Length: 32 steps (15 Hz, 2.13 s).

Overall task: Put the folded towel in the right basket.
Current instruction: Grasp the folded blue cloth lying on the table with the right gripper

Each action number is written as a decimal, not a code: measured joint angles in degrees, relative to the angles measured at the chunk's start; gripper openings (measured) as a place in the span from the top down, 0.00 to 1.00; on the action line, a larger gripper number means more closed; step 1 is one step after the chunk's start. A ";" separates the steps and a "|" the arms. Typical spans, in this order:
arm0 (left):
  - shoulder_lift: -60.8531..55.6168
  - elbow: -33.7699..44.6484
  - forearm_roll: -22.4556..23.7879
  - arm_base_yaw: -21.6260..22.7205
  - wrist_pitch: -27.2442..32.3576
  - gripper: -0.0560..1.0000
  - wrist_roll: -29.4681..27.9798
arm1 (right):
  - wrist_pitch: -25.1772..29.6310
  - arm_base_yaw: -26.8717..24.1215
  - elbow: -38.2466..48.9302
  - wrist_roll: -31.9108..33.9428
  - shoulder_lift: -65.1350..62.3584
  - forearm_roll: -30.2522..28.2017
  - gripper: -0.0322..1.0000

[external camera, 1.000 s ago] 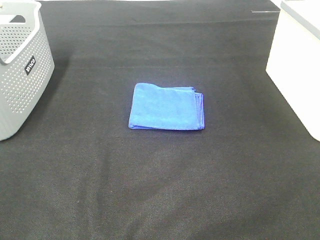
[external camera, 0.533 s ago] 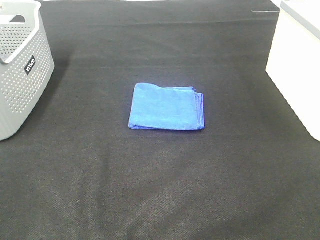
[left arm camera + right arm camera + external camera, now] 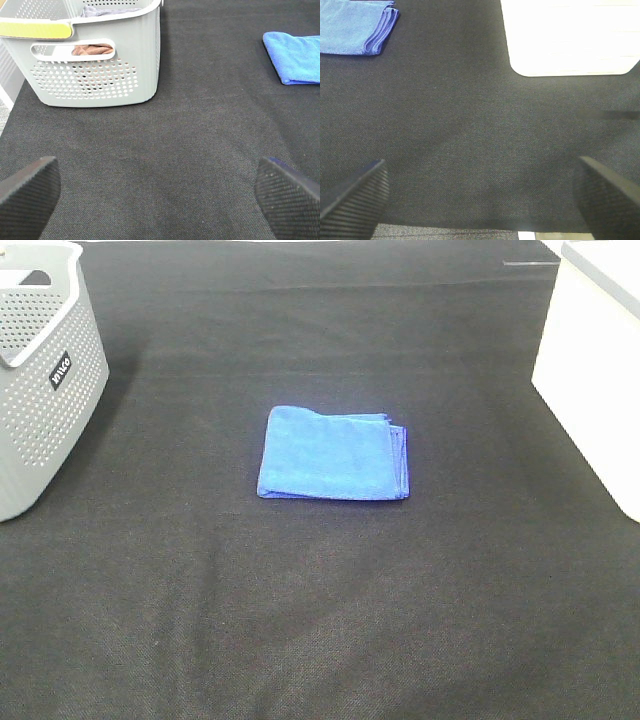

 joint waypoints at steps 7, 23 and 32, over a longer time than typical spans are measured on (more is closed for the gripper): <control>0.00 0.00 0.00 0.00 0.00 0.01 0.00 | 0.00 0.00 0.00 0.00 0.00 0.00 0.04; 0.00 0.00 0.00 0.00 0.00 0.01 0.00 | 0.00 0.00 0.00 0.00 0.00 0.00 0.04; 0.00 0.00 0.00 0.00 0.00 0.01 0.00 | 0.00 0.00 0.00 0.00 0.00 0.00 0.04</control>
